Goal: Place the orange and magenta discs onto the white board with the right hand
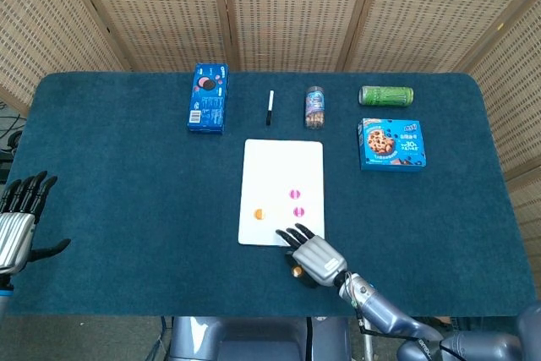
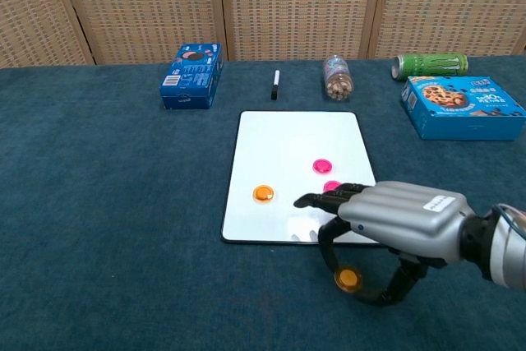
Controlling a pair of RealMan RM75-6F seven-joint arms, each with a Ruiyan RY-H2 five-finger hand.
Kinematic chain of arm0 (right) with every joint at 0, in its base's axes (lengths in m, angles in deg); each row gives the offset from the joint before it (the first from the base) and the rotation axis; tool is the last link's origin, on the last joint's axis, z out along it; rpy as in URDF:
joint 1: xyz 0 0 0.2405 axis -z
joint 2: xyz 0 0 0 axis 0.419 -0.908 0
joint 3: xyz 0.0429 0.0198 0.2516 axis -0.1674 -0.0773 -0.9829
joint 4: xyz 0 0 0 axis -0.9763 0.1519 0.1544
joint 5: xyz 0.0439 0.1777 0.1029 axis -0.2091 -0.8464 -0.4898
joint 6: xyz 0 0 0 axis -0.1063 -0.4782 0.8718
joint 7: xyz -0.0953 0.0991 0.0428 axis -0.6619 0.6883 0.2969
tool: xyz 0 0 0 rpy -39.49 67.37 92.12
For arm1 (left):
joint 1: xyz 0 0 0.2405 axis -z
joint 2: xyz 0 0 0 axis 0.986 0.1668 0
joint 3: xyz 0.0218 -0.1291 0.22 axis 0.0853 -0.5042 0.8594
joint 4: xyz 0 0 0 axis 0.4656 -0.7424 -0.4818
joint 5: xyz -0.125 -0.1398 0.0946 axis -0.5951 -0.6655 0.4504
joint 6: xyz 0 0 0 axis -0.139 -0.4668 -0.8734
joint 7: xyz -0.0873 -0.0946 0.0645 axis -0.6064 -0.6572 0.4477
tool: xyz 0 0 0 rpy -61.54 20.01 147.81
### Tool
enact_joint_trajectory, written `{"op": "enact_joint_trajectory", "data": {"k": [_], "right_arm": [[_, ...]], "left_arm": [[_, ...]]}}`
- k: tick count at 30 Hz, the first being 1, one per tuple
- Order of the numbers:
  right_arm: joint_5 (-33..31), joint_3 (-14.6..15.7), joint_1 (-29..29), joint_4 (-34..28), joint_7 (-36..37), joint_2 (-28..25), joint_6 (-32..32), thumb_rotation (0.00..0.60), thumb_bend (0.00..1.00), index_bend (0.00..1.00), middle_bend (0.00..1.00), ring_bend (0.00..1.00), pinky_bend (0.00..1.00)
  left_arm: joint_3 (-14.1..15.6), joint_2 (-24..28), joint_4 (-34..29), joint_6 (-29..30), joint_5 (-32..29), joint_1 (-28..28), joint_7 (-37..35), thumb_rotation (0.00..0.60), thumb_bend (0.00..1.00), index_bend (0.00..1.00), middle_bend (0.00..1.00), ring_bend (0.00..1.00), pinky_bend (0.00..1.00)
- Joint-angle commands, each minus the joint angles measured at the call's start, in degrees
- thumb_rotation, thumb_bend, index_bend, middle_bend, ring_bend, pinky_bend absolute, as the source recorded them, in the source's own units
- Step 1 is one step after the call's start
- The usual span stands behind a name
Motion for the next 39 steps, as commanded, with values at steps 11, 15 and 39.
{"op": "enact_joint_trajectory", "data": {"k": [11,15,39], "right_arm": [[-18.3,-10.7,-9.8,-0.7,-12.9,4.3,-3.0,0.6,0.4,0.5,0.03,0.0,0.01],[-24.0,-11.6,-12.6,0.7,-17.0,6.7,-2.2,0.6,0.4,0.5,0.03,0.0,0.01],[-34.3,-7.9,-18.4,6.3,-24.0,9.3,2.0,0.6,0.4,0.5,0.03,0.0,0.01]], "left_arm": [[-0.6,0.2,0.3,-1.2,-1.7,0.5,-0.6,0.6,0.0,0.0,0.0,0.0,0.0],[-0.8,0.4,0.4,-1.8,-2.1,0.7,-1.1,0.6,0.0,0.0,0.0,0.0,0.0],[-0.9,1.0,0.6,-2.7,-2.7,1.1,-2.7,0.6,0.0,0.0,0.0,0.0,0.0]]}}
